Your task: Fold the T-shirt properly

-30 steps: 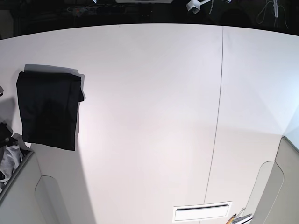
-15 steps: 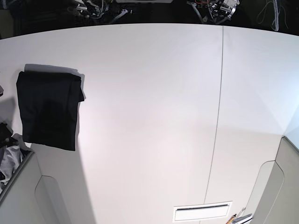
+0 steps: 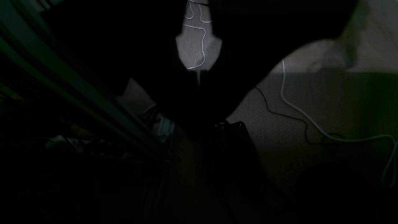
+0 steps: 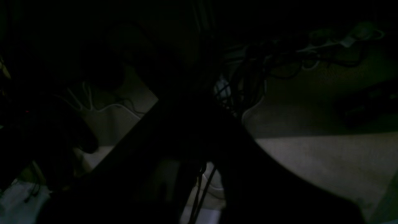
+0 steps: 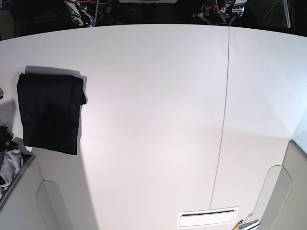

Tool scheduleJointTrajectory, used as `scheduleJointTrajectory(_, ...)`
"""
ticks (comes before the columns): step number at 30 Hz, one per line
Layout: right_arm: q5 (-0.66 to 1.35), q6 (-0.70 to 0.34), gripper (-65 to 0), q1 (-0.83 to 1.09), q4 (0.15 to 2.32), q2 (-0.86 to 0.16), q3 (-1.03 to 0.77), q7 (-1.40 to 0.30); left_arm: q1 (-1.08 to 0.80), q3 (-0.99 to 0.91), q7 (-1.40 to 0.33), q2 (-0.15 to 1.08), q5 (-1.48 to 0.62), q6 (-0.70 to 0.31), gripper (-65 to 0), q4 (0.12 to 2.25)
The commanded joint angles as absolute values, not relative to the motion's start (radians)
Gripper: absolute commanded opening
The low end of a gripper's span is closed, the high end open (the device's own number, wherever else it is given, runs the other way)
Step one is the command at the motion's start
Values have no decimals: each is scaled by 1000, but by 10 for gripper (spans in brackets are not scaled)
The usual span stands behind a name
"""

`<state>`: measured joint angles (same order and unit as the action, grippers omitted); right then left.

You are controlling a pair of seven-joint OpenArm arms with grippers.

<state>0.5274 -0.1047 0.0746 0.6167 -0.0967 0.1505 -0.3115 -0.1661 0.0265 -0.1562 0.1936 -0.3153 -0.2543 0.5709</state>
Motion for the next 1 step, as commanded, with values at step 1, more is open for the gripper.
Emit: scheduleJointTrajectory(1, 532, -107, -650, 56, 628, -97, 148, -307, -164, 26, -146, 197, -318, -258, -650, 576)
